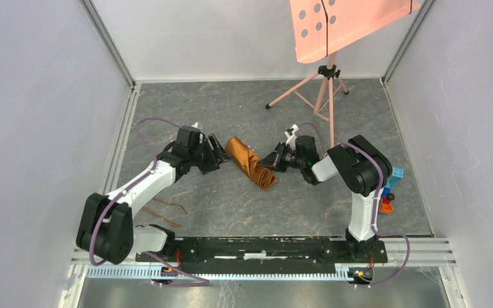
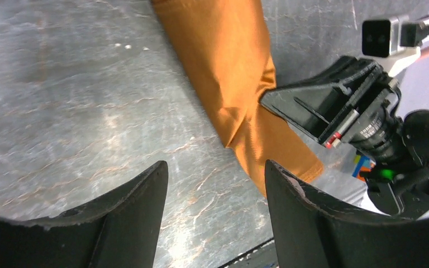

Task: Fold the napkin into a case and place the utensils inside
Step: Turn over the smaller rectangle-folded napkin at the center of the board, then smooth out the smaller rectangle-folded napkin at the center of the board.

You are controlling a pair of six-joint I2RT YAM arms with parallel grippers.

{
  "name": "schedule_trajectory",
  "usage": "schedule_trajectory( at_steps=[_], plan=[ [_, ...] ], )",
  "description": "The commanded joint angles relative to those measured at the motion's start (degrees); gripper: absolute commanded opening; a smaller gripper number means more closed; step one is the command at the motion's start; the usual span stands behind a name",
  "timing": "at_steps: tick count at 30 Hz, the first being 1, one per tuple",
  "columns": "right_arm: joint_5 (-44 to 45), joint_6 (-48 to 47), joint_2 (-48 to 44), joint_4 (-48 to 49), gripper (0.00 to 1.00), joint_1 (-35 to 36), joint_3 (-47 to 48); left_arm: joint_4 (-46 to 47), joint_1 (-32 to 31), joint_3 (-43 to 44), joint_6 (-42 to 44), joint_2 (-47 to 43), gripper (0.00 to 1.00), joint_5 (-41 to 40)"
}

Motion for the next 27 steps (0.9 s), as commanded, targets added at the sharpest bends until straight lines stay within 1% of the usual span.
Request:
schedule_trajectory(
  at_steps=[1,2,4,5,6,7,8,10,11,13,16,20,21,23,25,27],
  plan=[
    [-1.62,-10.86,0.17,-8.29,0.16,-2.08,4.34,9.75,0.12,4.92,-1.09,5.09,0.7,9.2],
    [-1.95,-14.69,-0.32,-12.33,0.23,-2.58,5.86,11.09,0.1,5.93,-1.09,6.93,0.7,10.73],
    [-1.44,-26.15,-2.03,-24.01,0.39,-2.75,9.87,13.96,0.15,7.98,-1.96,10.72,0.69,14.29],
    [-1.1,-30.97,-3.3,-28.08,0.45,-2.77,10.5,14.93,0.15,8.96,-2.38,12.8,0.69,15.51],
    [0.35,-35.52,-5.18,-32.2,0.49,-2.82,11.57,16.85,0.09,9.96,-2.7,14.85,0.68,16.65],
    [3.75,-41.93,-7.2,-39.36,0.51,-2.67,13.14,17.7,0.16,11.14,-2.95,16.38,0.67,17.21],
    [7.16,-46.58,-9.53,-43.1,0.52,-2.48,13.47,18.77,0.12,12.03,-3.45,18.12,0.66,17.61],
    [13.81,-52.18,-14.7,-48.15,0.55,-1.33,12.56,22.88,0.16,13.3,-4.7,21.57,0.65,18.38],
    [15.41,-54.02,-16.76,-49.37,0.55,-0.26,12.06,23.57,0.1,14.24,-4.95,23.51,0.64,18.45],
    [14.61,-55.88,-18.99,-50.83,0.53,2.27,11.4,24.39,0.18,16.56,-5.21,27.11,0.62,18.53],
    [15.66,-56.26,-22.53,-49.77,0.5,6.15,8.53,25.29,0.19,19.23,-5.33,31.06,0.6,17.54],
    [18.29,-56.93,-26.5,-47.88,0.45,8.0,4.89,21.51,0.71,22.63,-2.09,35.61,0.59,14.36],
    [18.31,-57.34,-26.74,-46.83,0.44,7.99,3.78,21.07,0.92,22.8,-1.54,36.18,0.59,13.51],
    [21.25,-58.51,-26.11,-46.47,0.4,8.0,2.43,19.85,1.46,23.16,-0.13,37.55,0.59,11.23],
    [25.23,-59.21,-24.77,-46.39,0.34,8.0,1.27,17.99,2.1,24.42,1.34,39.28,0.59,10.7],
    [27.93,-59.23,-23.91,-45.58,0.32,7.94,0.12,16.2,2.25,26.14,2.8,41.17,0.59,10.45]
  ],
)
